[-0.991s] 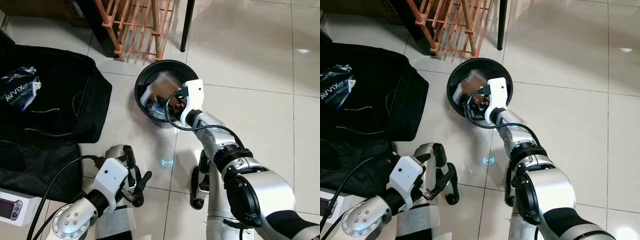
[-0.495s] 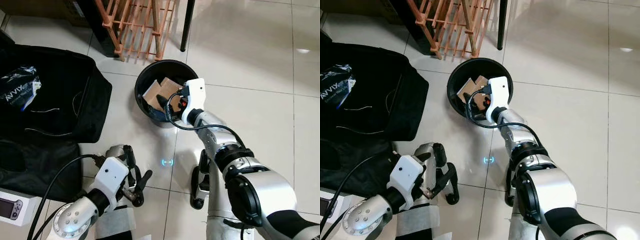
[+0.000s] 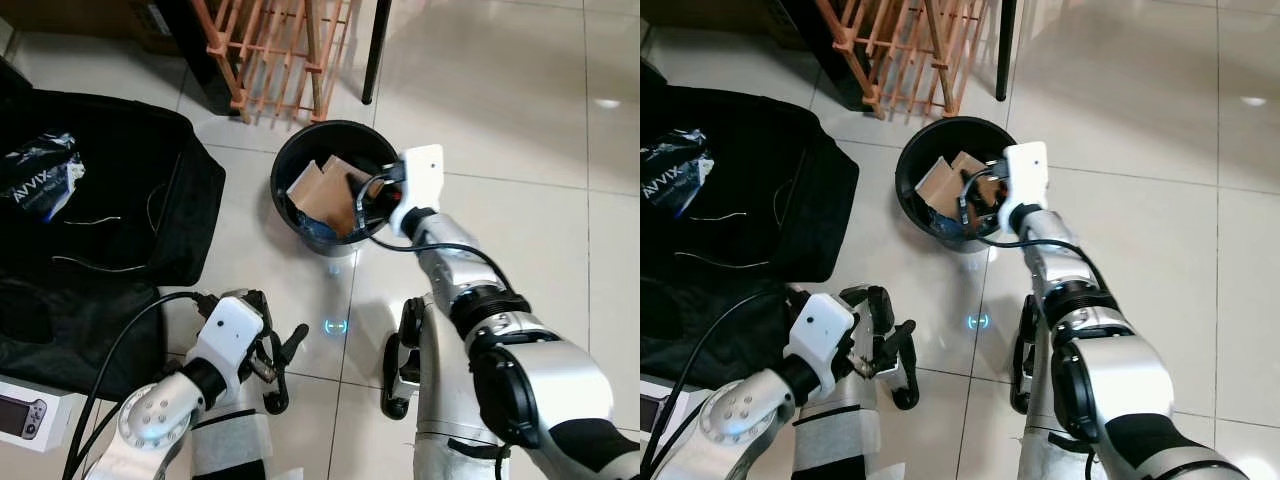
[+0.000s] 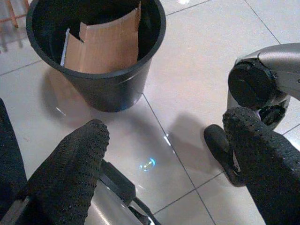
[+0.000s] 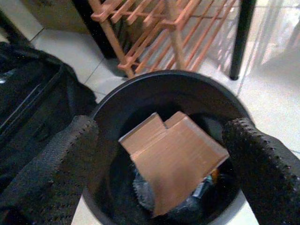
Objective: Picking trash to rubbish bin
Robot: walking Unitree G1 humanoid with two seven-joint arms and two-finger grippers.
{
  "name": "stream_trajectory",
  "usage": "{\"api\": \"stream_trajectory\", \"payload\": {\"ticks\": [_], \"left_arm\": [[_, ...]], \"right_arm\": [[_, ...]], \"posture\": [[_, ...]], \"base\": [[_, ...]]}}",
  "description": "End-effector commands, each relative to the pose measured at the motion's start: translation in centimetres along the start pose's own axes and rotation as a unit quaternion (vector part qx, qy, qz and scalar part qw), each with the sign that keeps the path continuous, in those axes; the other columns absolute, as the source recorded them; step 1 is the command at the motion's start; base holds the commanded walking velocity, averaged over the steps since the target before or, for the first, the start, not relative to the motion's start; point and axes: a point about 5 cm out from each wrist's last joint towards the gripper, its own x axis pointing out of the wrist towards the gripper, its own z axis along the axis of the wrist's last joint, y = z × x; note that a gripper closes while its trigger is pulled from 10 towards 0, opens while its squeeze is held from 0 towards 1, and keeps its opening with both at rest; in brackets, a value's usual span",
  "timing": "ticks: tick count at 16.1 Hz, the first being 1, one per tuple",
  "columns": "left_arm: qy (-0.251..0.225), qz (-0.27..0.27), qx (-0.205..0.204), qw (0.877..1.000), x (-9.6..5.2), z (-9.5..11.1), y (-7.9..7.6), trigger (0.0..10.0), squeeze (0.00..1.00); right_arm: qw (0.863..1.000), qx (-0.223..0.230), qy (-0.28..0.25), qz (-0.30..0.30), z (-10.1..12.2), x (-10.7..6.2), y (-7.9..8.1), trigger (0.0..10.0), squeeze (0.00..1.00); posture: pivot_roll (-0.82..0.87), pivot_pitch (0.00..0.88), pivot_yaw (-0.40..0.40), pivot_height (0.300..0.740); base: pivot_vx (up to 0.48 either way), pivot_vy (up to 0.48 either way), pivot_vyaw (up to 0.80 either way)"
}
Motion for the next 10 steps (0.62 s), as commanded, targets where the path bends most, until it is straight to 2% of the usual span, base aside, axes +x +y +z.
{"api": "stream_trajectory", "payload": {"ticks": [1, 7, 10], "left_arm": [[0.017, -0.009, -0.005, 1.000, -0.1, -1.0, -0.5, 10.0, 0.00], [-0.010, -0.017, 0.008, 1.000, 2.3, -0.5, 0.0, 10.0, 0.00], [-0.020, -0.019, 0.014, 1.000, 3.4, -0.4, 0.2, 10.0, 0.00]], "right_arm": [[1.000, 0.015, 0.005, -0.011, -1.1, -0.5, -0.2, 10.0, 0.00], [0.998, -0.006, -0.009, -0.055, -0.1, -1.5, -3.6, 10.0, 0.00], [0.998, -0.026, -0.009, -0.059, 0.4, -1.9, -4.5, 10.0, 0.00]], "posture": [[0.23, 0.464, 0.074, 0.599], [0.18, 0.365, 0.071, 0.664], [0.16, 0.314, 0.068, 0.694]], "base": [[0.000, 0.000, 0.00], [0.000, 0.000, 0.00], [0.000, 0.000, 0.00]]}}
